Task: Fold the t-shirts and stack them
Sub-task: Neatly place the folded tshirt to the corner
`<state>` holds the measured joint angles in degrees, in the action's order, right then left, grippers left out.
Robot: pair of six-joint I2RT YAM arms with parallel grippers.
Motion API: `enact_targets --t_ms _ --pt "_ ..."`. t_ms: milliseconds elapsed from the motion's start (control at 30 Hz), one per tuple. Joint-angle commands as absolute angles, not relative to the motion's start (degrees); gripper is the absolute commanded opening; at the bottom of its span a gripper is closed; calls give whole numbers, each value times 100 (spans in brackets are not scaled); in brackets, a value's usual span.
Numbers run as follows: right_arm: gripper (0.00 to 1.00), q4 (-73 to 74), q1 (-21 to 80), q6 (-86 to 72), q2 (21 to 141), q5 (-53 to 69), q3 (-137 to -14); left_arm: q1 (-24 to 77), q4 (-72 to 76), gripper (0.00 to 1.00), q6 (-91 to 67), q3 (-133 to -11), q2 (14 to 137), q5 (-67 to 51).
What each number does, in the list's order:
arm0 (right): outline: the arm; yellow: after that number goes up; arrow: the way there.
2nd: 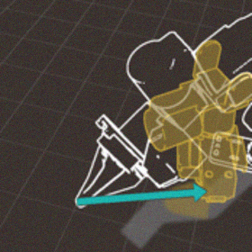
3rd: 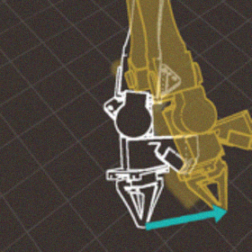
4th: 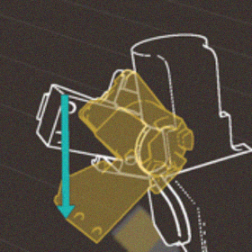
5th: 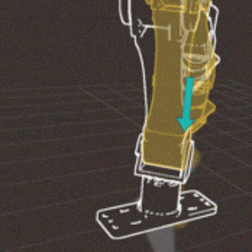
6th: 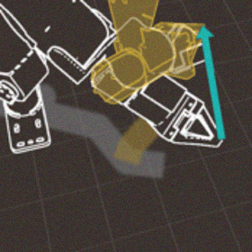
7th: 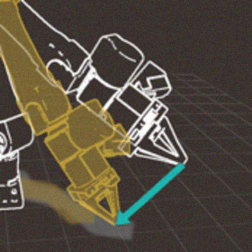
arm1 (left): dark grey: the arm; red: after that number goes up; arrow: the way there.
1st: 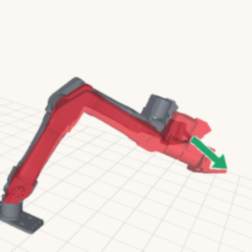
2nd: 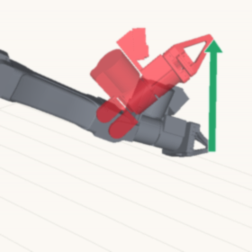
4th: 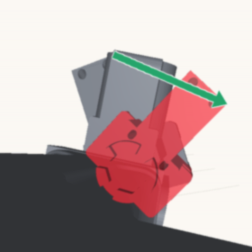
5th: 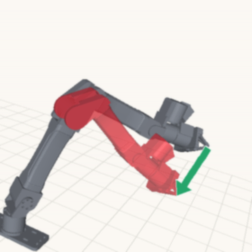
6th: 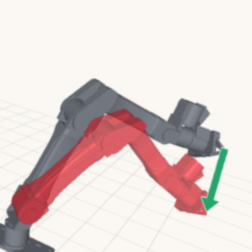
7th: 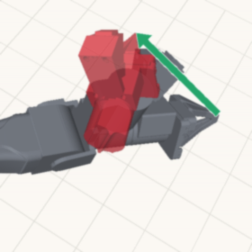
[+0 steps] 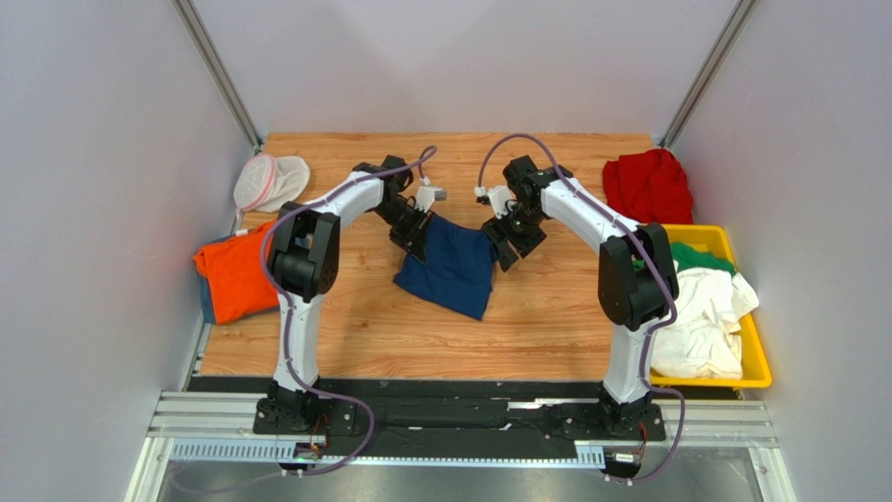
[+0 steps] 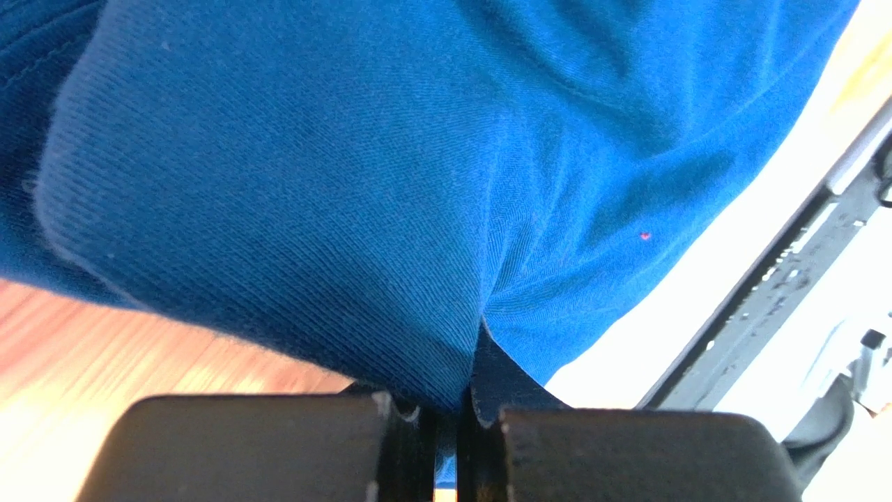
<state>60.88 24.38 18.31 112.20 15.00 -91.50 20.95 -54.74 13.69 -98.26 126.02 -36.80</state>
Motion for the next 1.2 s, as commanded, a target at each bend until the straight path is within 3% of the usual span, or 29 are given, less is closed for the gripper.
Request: enact_targets --t_ms 0,667,1167 --pt "64 5924 2382 1907 10916 1441 -9018 1987 -5686 0 1661 -9756 11963 -3297" --pt "64 5854 2329 2013 10635 1485 -8710 1187 -6635 0 2241 -8974 10020 -925" --pt "63 5748 2329 2048 10433 1573 -8376 -597 -6908 0 3339 -8631 9150 158"
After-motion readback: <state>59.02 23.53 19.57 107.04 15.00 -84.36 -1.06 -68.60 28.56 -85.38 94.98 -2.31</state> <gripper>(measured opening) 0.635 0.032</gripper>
